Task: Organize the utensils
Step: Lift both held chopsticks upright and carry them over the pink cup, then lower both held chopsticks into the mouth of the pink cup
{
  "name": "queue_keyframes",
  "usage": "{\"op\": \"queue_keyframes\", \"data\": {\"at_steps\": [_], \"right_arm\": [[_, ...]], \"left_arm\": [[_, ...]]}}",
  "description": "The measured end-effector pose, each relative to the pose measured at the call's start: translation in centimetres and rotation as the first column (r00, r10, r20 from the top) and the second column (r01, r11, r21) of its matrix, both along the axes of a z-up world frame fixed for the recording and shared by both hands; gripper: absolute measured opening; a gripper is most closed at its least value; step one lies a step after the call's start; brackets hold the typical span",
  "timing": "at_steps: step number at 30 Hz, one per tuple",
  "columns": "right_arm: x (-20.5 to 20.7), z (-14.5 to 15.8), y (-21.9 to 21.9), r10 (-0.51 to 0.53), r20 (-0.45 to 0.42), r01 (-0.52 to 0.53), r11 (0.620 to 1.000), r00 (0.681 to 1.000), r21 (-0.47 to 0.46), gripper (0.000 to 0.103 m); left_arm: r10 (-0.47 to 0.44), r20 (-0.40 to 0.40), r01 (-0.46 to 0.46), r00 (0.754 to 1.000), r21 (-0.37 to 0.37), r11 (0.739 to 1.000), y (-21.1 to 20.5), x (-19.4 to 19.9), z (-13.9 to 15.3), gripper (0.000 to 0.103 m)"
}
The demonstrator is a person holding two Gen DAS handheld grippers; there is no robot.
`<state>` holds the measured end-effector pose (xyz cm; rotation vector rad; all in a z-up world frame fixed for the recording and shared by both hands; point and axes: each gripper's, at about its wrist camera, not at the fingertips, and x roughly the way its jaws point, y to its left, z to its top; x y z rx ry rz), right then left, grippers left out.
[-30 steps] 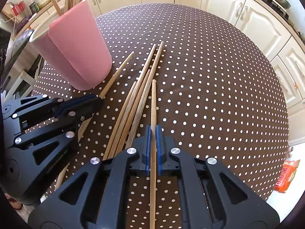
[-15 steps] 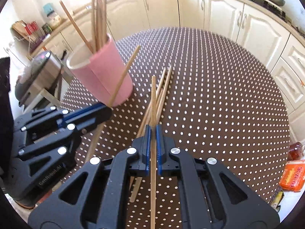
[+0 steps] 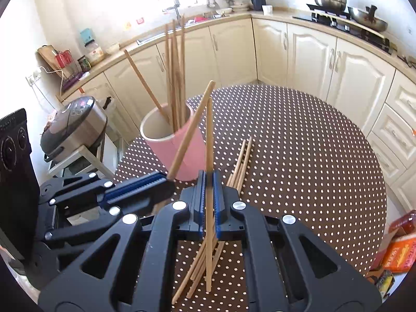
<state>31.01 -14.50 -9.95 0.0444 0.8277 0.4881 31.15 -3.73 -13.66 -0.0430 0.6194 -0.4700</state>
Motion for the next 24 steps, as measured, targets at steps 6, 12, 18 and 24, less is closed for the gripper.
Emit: {"op": "queue_keyframes", "data": {"at_steps": [6, 12, 18, 24], "right_arm": [[-0.2, 1.6, 1.2, 0.035, 0.041, -0.035, 0.999, 0.999, 0.007, 0.006], [0.3, 2.5, 2.3, 0.035, 0.066, -0.036, 0.999, 0.997, 0.007, 0.006], [1.1, 3.9, 2.5, 0.026, 0.093, -0.028, 0.999, 0.995, 0.018, 0.006], [1.6, 5.8, 2.8, 0.018, 0.144, -0.025, 0.999, 0.989, 0.046, 0.006]], "left_arm": [[-0.004, 0.02, 0.004, 1.0, -0.002, 1.0, 0.1, 0.0, 1.0, 0.006], [0.017, 0.058, -0.015, 0.998, -0.034, 0.999, 1.3, 0.7, 1.9, 0.006], [0.067, 0.109, -0.058, 0.992, -0.084, 0.995, 3.3, 1.3, 3.9, 0.006], [0.123, 0.171, -0.105, 0.978, -0.113, 0.988, 4.9, 1.9, 6.0, 0.006]]}}
